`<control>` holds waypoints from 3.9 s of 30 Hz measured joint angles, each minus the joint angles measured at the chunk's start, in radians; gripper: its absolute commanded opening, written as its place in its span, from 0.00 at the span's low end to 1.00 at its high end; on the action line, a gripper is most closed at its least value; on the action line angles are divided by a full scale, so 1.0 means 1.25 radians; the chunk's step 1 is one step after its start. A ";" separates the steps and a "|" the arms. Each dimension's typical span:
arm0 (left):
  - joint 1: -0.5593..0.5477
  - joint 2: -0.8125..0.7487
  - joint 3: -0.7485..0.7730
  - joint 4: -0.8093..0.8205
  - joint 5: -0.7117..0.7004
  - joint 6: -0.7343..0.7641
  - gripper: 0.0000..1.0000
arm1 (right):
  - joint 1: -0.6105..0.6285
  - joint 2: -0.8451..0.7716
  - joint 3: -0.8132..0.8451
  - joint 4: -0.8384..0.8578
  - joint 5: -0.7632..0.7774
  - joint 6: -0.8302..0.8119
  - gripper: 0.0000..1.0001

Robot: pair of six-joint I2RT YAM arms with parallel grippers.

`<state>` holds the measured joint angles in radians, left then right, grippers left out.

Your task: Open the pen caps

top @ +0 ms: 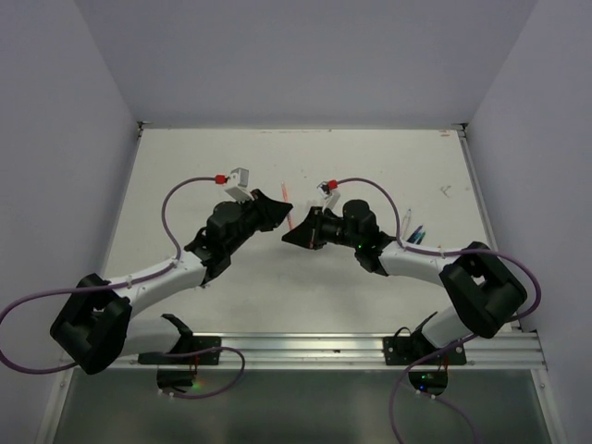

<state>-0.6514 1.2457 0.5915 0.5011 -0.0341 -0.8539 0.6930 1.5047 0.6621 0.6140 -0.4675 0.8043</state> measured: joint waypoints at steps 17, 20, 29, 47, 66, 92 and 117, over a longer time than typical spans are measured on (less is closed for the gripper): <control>-0.024 0.051 0.132 -0.249 -0.104 -0.051 0.00 | 0.074 -0.054 0.056 -0.245 0.229 -0.121 0.00; -0.029 0.052 0.140 -0.279 -0.125 -0.081 0.00 | 0.100 -0.065 0.071 -0.299 0.303 -0.154 0.00; -0.042 0.092 0.185 -0.384 -0.155 -0.136 0.00 | 0.172 -0.070 0.085 -0.386 0.468 -0.197 0.00; 0.016 0.260 0.324 -0.424 -0.371 0.012 0.00 | 0.126 -0.146 0.043 -0.679 0.589 -0.174 0.00; 0.017 0.480 0.465 -0.410 -0.175 0.160 0.00 | -0.208 -0.199 0.118 -0.820 0.545 -0.219 0.00; 0.017 0.119 0.235 -0.399 -0.049 0.190 0.00 | -0.208 0.389 0.493 -0.598 0.446 -0.256 0.44; -0.130 0.517 0.465 -0.238 0.212 0.197 0.00 | -0.305 -0.211 0.400 -0.840 0.548 -0.229 0.65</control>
<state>-0.8143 1.8919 1.1728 0.2035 0.2306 -0.6079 0.3122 1.2407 1.1618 -0.4362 0.2173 0.5175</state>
